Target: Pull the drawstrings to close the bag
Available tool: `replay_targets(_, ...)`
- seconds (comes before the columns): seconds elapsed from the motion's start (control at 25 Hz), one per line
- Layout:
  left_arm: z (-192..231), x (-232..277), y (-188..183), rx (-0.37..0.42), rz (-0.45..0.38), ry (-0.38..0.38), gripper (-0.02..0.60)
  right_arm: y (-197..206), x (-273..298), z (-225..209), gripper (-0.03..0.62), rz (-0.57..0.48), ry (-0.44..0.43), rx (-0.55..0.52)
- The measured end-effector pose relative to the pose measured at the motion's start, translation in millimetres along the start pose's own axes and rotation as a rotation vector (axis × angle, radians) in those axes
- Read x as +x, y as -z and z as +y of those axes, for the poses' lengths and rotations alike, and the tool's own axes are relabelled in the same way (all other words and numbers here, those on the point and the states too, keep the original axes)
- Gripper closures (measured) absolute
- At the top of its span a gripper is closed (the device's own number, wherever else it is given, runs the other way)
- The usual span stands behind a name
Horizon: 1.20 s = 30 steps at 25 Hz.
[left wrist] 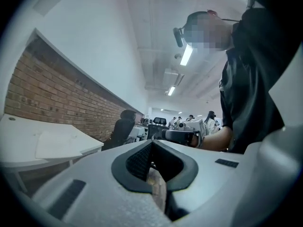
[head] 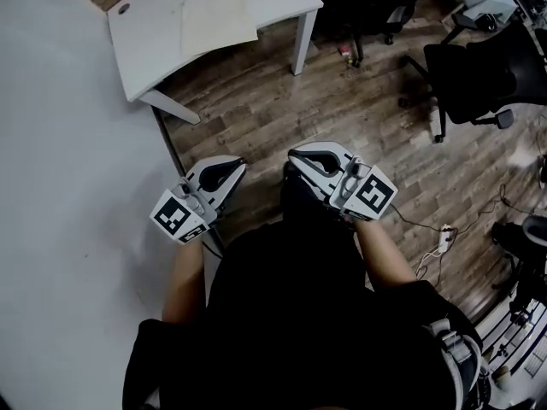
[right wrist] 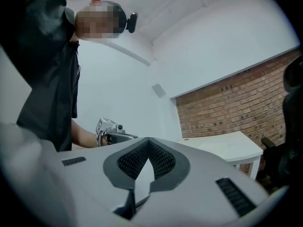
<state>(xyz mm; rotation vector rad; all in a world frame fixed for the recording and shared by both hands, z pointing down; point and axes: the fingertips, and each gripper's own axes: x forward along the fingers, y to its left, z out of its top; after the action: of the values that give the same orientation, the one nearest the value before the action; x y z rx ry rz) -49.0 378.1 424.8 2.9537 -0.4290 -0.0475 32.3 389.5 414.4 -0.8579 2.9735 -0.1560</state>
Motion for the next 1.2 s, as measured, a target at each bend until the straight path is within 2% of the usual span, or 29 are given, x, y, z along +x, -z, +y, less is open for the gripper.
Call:
replay_targets(0.28,88,40,-32,-0.04,0.016,-0.156,0.568,-25,32,-88,0.589,0.027,-0.121,-0.018)
replay_targets(0.44,131,54,-39,-0.006,0.035,-0.251,0.568,-27,50,-125,0.589,0.032,-0.169,-0.017)
replay_targets(0.68,188,58,-32,0.047,0.103,-0.348,0.566,-21,78,-169,0.591,0.036,-0.202,-0.008)
replay_targets(0.88,249,52,-29,0.025,0.13,-0.349,0.567,-12,119,-209,0.589,0.071,-0.188,-0.027)
replay_targets(1.04,318,55,-24,0.004,0.101,-0.351,0.567,-9,154,-260,0.589,0.113,-0.138,-0.036)
replay_targets(1.12,355,55,-26,-0.014,0.084,-0.348,0.566,-11,177,-284,0.562,0.137,-0.122,-0.034)
replay_targets(1.2,390,53,-31,-0.018,0.078,-0.341,0.566,-14,202,-308,0.56,0.168,-0.104,-0.04)
